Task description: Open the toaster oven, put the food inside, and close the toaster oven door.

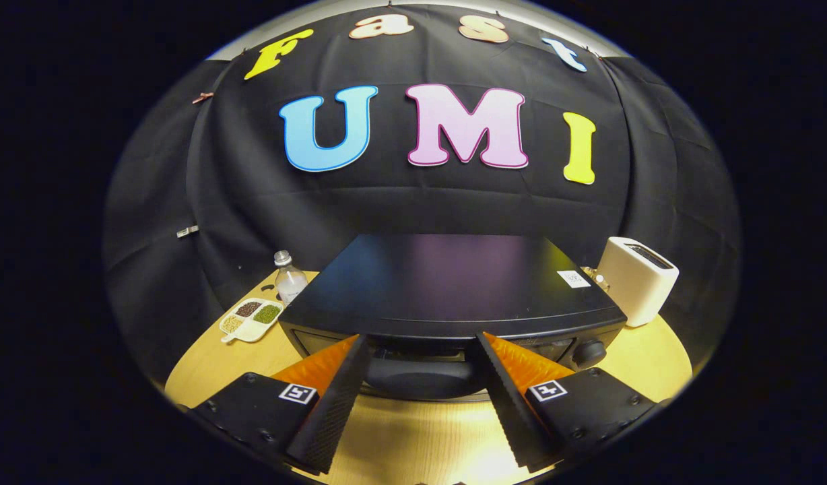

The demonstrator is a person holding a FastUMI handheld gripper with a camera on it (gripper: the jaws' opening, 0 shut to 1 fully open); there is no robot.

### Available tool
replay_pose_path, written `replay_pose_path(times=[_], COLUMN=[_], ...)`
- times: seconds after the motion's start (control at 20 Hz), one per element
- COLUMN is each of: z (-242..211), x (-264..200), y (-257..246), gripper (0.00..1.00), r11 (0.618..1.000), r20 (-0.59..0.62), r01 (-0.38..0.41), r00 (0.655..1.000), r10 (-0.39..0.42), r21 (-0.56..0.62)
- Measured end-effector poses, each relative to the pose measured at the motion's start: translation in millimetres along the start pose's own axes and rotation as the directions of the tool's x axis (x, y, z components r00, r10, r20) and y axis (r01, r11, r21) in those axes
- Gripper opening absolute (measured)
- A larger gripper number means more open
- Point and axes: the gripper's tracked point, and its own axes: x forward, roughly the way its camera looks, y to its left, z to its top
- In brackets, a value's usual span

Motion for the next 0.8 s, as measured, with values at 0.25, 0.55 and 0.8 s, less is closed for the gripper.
replay_pose_path(times=[0.25, 0.55, 0.8], z=[-7, -25, -54], x=[-9, -33, -55], y=[0, 2, 3], gripper=[0.98, 0.98, 0.99], r11=[1.0, 0.999, 0.998], r20=[-0.024, -0.047, -0.081], r01=[-0.021, -0.031, -0.051], r00=[0.999, 0.998, 0.996], r10=[0.021, 0.031, 0.047], r21=[-0.008, -0.015, -0.047])
